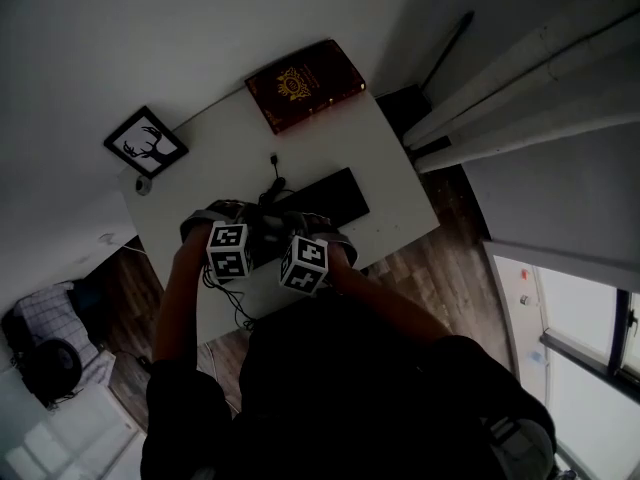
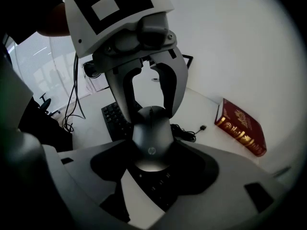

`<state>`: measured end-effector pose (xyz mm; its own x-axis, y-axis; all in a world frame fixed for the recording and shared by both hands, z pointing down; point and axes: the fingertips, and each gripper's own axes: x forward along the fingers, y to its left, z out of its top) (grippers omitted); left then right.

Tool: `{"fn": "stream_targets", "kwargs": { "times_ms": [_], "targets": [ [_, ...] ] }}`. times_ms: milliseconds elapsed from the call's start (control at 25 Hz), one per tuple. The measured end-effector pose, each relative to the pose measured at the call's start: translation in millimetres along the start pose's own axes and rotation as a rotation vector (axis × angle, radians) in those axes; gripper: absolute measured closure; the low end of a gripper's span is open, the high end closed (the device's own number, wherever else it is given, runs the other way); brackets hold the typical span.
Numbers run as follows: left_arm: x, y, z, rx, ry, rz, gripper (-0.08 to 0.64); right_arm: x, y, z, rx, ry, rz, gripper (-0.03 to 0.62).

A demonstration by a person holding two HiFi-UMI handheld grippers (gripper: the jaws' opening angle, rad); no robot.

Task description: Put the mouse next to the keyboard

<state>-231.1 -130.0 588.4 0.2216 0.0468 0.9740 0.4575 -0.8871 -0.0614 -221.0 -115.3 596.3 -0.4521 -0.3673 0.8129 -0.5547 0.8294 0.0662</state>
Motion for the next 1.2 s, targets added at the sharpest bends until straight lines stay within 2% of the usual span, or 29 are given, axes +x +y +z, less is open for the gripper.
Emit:
{"fn": "stream_targets", "kwargs": {
  "times_ms": [320, 680, 1200],
  "targets": [
    [28.3, 34.3, 58.8, 0.109, 0.023, -0.064, 0.295, -15.3, -39.0, -55.3, 0.127, -0.024, -0.038, 0.295],
    [49.6, 69.9, 115.1, 0.256, 0.055, -0.076, 0.295, -46.0, -78.3, -106.5, 0.234, -0.029, -0.124, 0.295],
    [85.1, 102.2, 196.7, 0.446, 0.049, -0.116, 0.295, -80.4, -116.5, -181.1, 0.397, -0.010, -0.241, 0.295]
  ]
}}
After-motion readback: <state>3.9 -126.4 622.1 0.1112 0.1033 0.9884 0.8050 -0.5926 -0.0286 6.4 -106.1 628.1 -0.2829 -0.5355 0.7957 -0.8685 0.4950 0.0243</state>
